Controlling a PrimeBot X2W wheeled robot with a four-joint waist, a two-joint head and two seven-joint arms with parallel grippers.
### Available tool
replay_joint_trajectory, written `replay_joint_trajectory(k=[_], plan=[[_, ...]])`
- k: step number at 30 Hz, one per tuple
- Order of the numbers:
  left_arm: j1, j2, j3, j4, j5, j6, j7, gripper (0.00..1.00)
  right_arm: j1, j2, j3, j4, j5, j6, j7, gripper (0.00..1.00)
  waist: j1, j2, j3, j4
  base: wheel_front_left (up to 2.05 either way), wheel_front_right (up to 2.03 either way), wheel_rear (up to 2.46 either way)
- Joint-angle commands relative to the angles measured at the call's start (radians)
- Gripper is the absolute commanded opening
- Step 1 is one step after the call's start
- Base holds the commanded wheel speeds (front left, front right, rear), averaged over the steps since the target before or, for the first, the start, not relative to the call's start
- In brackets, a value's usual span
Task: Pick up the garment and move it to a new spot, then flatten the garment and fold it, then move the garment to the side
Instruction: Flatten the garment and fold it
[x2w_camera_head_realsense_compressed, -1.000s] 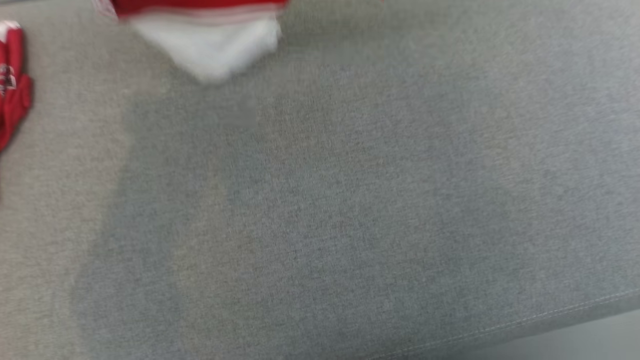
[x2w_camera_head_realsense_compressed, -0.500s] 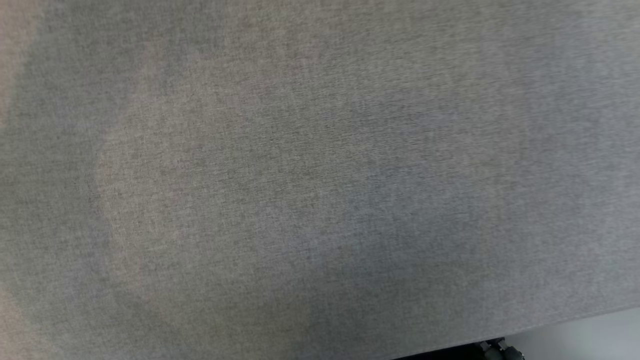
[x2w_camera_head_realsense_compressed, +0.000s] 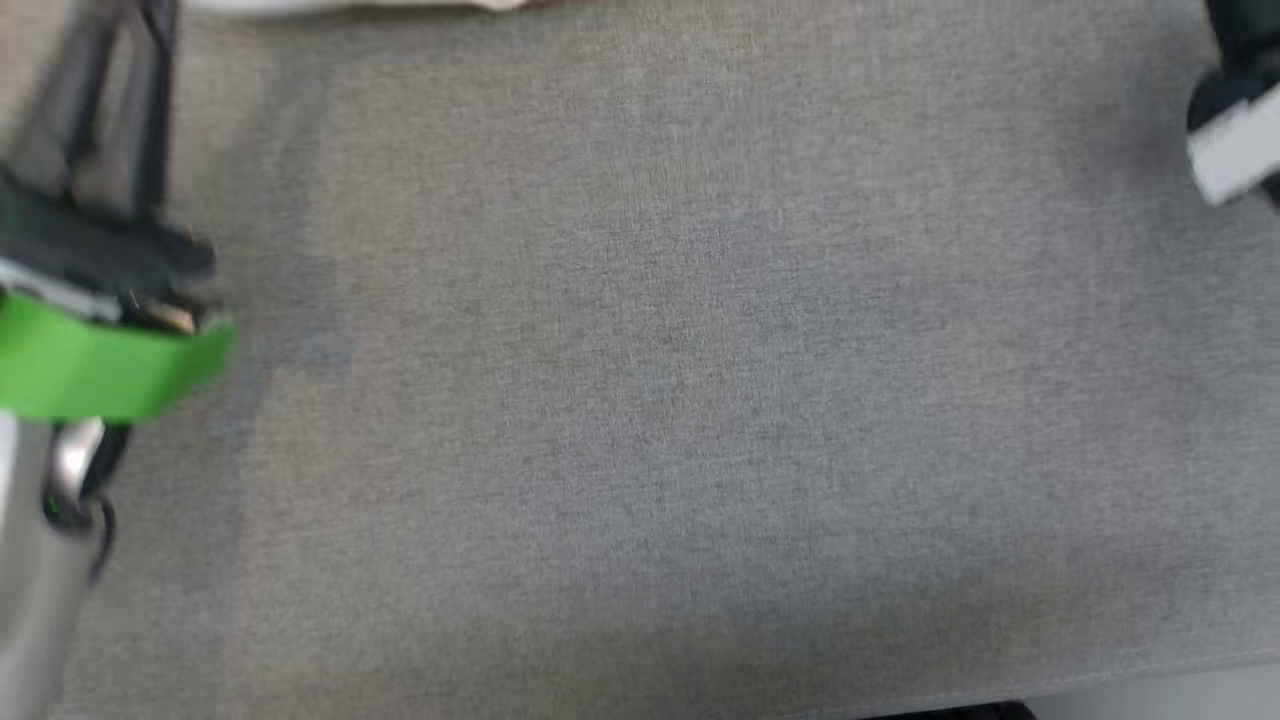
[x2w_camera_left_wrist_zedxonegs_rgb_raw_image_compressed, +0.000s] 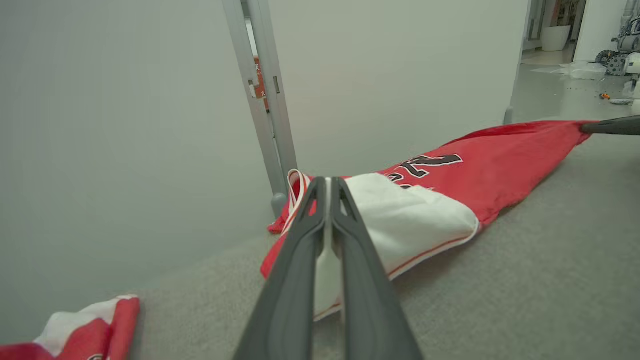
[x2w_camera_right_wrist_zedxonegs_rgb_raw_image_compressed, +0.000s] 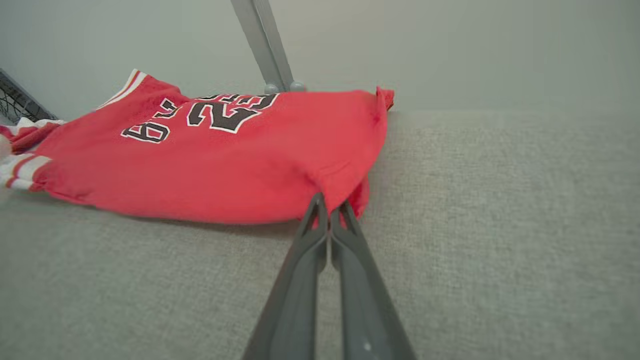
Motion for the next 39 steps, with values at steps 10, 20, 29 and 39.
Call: replay_joint_trajectory(k=[10, 20, 29, 39], plan=[[0.432, 0.0, -0.049, -0.043, -0.065, 0.001, 0.0, 0.0, 0.326, -0.113, 0.047, -0.078, 0.15, -0.002, -0.036, 0.0, 0.0, 0.0, -0.279, -0.015, 0.0, 0.0, 0.0], [0.704, -0.025, -0.033, -0.111, -0.115, 0.001, 0.0, 0.0, 0.556, -0.139, 0.006, -0.107, 0.157, -0.002, -0.044, 0.0, 0.0, 0.0, -0.389, -0.017, 0.0, 0.0, 0.0], [0.869, 0.042, -0.05, -0.21, -0.179, 0.001, 0.019, 0.0, 0.728, -0.203, -0.051, -0.168, 0.154, -0.002, -0.044, 0.0, 0.0, 0.0, -0.421, -0.027, 0.0, 0.0, 0.0], [0.735, 0.024, -0.096, -0.188, -0.209, 0.001, 0.091, 0.0, 0.712, -0.158, -0.069, -0.158, 0.147, -0.002, 0.036, 0.0, 0.0, 0.0, -0.4, -0.015, 0.0, 0.0, 0.0]])
